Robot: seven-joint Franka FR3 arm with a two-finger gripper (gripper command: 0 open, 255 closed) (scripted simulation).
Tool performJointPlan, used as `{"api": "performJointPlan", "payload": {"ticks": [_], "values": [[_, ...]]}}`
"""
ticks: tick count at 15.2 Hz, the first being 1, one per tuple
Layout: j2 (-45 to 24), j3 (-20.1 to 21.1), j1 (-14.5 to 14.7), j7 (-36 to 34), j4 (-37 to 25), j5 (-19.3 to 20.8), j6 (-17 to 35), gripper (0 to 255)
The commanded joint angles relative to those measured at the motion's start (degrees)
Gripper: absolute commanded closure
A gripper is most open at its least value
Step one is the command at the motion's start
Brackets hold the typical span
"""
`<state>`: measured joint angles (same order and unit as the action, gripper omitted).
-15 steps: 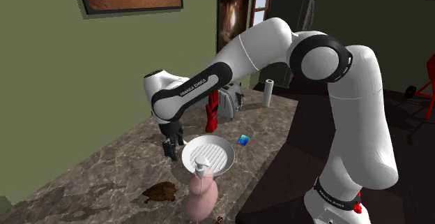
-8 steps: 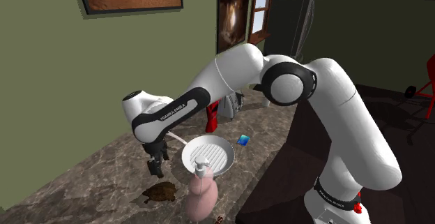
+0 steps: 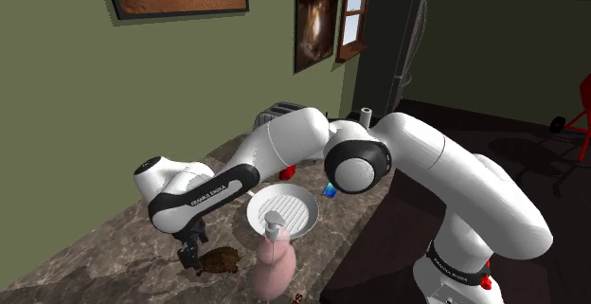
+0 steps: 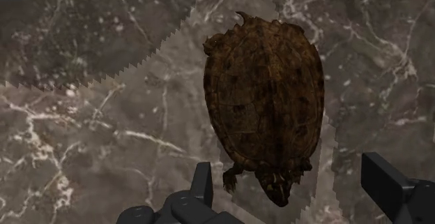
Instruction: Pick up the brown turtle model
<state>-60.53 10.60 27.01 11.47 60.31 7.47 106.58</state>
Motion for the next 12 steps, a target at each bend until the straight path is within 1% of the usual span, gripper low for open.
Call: {"api": "performJointPlan", "payload": {"ticks": [1,6,9,10,12], "values": [[-2.56,-0.13,0.57,0.31,-3.12,0.25,-0.59,0],[-5.50,-0.36,0.80,0.39,-4.56,0.42,0.93,0],[-5.86,-0.39,0.83,0.40,-4.77,0.44,1.08,0],[-5.78,-0.39,0.80,0.41,-4.57,0.44,1.20,255],[-5.77,-0.38,0.83,0.37,-4.53,0.44,1.24,255]]}}
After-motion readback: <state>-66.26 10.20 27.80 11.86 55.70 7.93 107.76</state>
